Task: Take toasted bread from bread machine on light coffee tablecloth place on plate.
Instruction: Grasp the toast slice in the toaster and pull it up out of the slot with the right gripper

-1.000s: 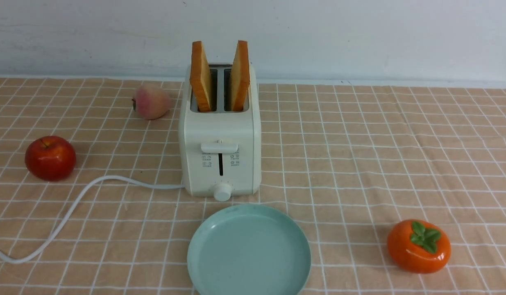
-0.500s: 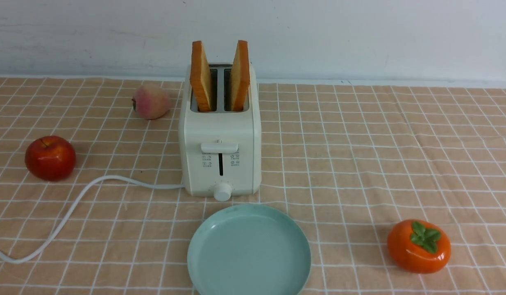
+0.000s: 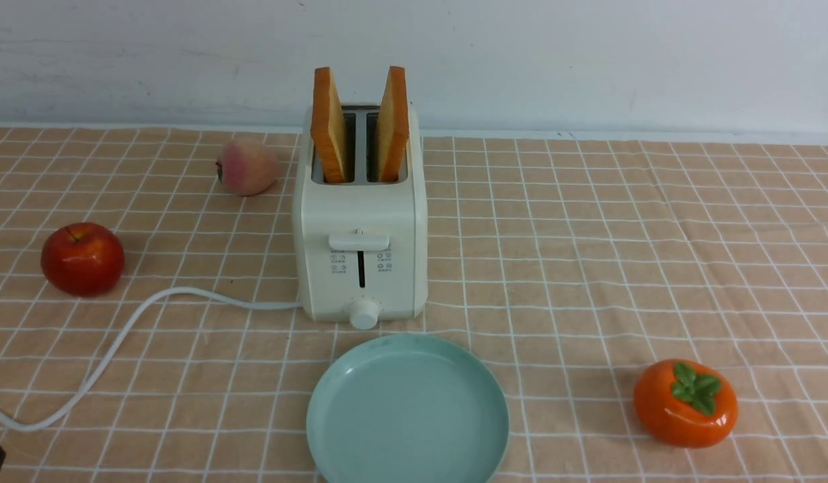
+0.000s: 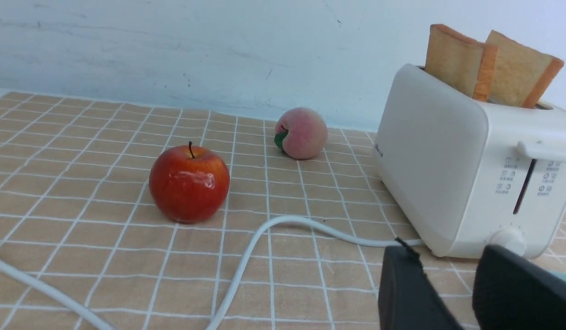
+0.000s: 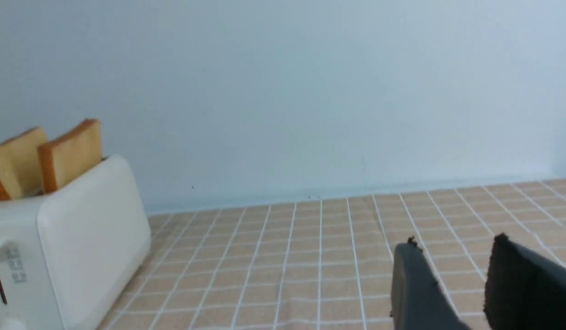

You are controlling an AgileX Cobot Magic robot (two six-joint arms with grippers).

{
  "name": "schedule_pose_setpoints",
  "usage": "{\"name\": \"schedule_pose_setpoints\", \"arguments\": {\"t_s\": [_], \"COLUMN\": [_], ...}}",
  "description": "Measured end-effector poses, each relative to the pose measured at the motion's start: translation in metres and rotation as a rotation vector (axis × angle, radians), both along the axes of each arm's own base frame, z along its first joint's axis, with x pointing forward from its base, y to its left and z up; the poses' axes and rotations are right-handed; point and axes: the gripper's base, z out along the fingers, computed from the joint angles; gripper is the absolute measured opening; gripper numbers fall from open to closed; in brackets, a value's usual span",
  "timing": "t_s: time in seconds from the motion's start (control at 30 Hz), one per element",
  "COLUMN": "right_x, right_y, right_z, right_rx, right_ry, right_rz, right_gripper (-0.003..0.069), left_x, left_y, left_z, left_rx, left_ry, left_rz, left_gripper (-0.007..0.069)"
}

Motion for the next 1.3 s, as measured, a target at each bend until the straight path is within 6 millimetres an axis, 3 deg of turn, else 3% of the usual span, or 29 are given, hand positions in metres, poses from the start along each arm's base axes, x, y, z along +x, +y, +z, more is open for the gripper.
{"name": "schedule_pose_setpoints", "arguments": {"t_s": [0.2, 0.27, 0.4, 0.5, 0.57, 0.73, 0.77, 0.8, 0.87, 0.9, 0.93, 0.97, 1.0, 1.07, 1.13, 1.2, 1.23, 1.3], "right_x": [-0.001, -0.001, -0.009, -0.015, -0.018, -0.025, -0.028, -0.025, -0.011, -0.009, 0.006, 0.01, 0.025, 0.054, 0.075, 0.102, 0.104, 0.132], "right_y": [0.0, 0.0, -0.002, -0.003, -0.003, -0.003, -0.003, -0.003, -0.001, -0.001, 0.0, 0.0, 0.001, 0.001, 0.0, -0.001, 0.0, 0.003], "right_z": [0.003, 0.007, 0.027, 0.042, 0.061, 0.156, 0.165, 0.195, 0.235, 0.238, 0.257, 0.262, 0.268, 0.272, 0.265, 0.249, 0.248, 0.228], "right_rx": [0.017, 0.09, 0.254, 0.365, 0.382, 0.311, 0.307, 0.282, 0.247, 0.247, 0.211, 0.211, 0.17, 0.111, 0.068, 0.04, 0.041, 0.087], "right_ry": [-0.033, -0.076, -0.303, -0.398, -0.438, -0.549, -0.562, -0.56, -0.495, -0.486, -0.385, -0.373, -0.274, -0.118, 0.006, 0.133, 0.143, 0.248], "right_rz": [0.004, 0.018, 0.067, 0.11, 0.123, 0.111, 0.111, 0.103, 0.088, 0.087, 0.07, 0.069, 0.046, 0.005, -0.028, -0.05, -0.05, -0.033], "right_gripper": [0.0239, 0.0239, 0.0239, 0.0239, 0.0239, 0.0239, 0.0239, 0.0239, 0.0239, 0.0239, 0.0239, 0.0239, 0.0239, 0.0239, 0.0239, 0.0239, 0.0239, 0.0239], "left_x": [0.0, 0.0, -0.006, -0.012, -0.019, -0.044, -0.044, -0.044, -0.03, -0.032, -0.01, -0.012, 0.008, 0.042, 0.064, 0.092, 0.092, 0.111], "left_y": [0.0, 0.001, 0.007, 0.01, 0.01, 0.005, 0.005, 0.004, 0.002, 0.002, 0.001, 0.001, 0.0, -0.001, -0.002, -0.003, -0.003, -0.004], "left_z": [0.003, 0.009, 0.032, 0.049, 0.071, 0.174, 0.179, 0.207, 0.244, 0.247, 0.264, 0.266, 0.272, 0.266, 0.254, 0.229, 0.227, 0.202], "left_rx": [-0.026, -0.122, -0.492, -0.59, -0.577, -0.459, -0.461, -0.432, -0.391, -0.388, -0.357, -0.354, -0.338, -0.32, -0.31, -0.292, -0.291, -0.281], "left_ry": [-0.031, -0.091, -0.335, -0.48, -0.568, -0.77, -0.777, -0.768, -0.685, -0.685, -0.553, -0.548, -0.439, -0.21, -0.044, 0.2, 0.213, 0.437], "left_rz": [0.001, 0.001, -0.011, -0.039, -0.069, -0.145, -0.147, -0.15, -0.131, -0.131, -0.098, -0.095, -0.069, -0.017, 0.018, 0.068, 0.071, 0.112], "left_gripper": [0.0232, 0.0234, 0.0235, 0.0235, 0.0236, 0.0237, 0.0237, 0.0237, 0.0237, 0.0237, 0.0237, 0.0237, 0.0237, 0.0237, 0.0237, 0.0237, 0.0237, 0.0237]}}
